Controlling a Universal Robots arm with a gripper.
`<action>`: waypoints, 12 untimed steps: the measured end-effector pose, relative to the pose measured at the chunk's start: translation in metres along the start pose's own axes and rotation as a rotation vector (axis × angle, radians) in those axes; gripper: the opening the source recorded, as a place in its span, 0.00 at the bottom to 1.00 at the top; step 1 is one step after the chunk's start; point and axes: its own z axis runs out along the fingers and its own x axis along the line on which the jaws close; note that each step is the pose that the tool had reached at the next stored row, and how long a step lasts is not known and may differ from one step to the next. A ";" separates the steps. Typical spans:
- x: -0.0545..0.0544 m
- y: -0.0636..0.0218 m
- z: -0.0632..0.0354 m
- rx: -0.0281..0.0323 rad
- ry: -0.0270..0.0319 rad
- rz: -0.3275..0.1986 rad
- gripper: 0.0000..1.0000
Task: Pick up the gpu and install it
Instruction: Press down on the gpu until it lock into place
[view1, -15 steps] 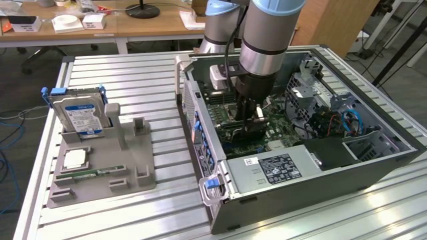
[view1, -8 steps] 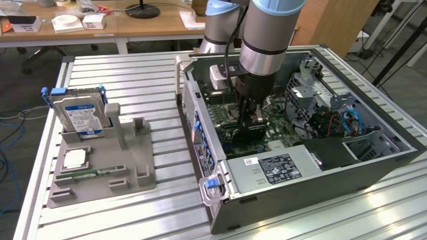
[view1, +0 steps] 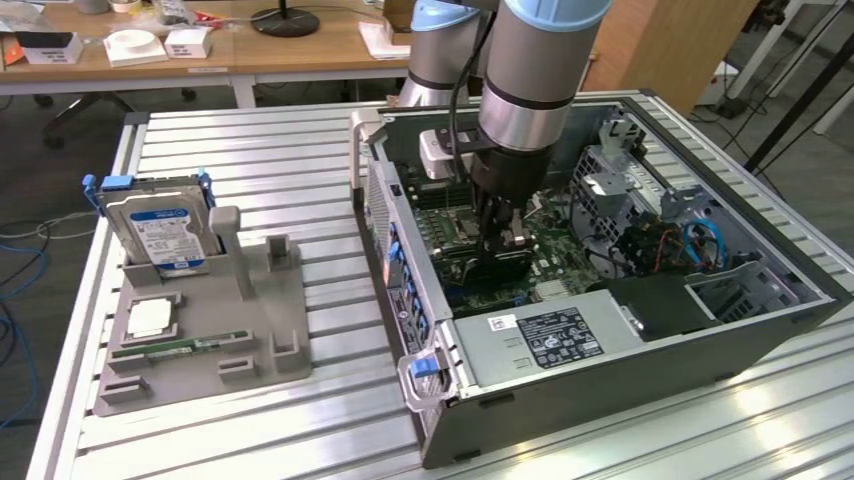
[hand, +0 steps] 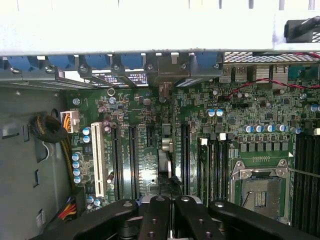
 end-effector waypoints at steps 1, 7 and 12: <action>0.000 0.0000 0.0000 0.0000 0.0000 0.000 0.11; 0.000 0.0000 0.0000 0.0000 0.0000 0.000 0.11; 0.000 -0.0026 0.0000 -0.0034 0.0003 0.000 0.11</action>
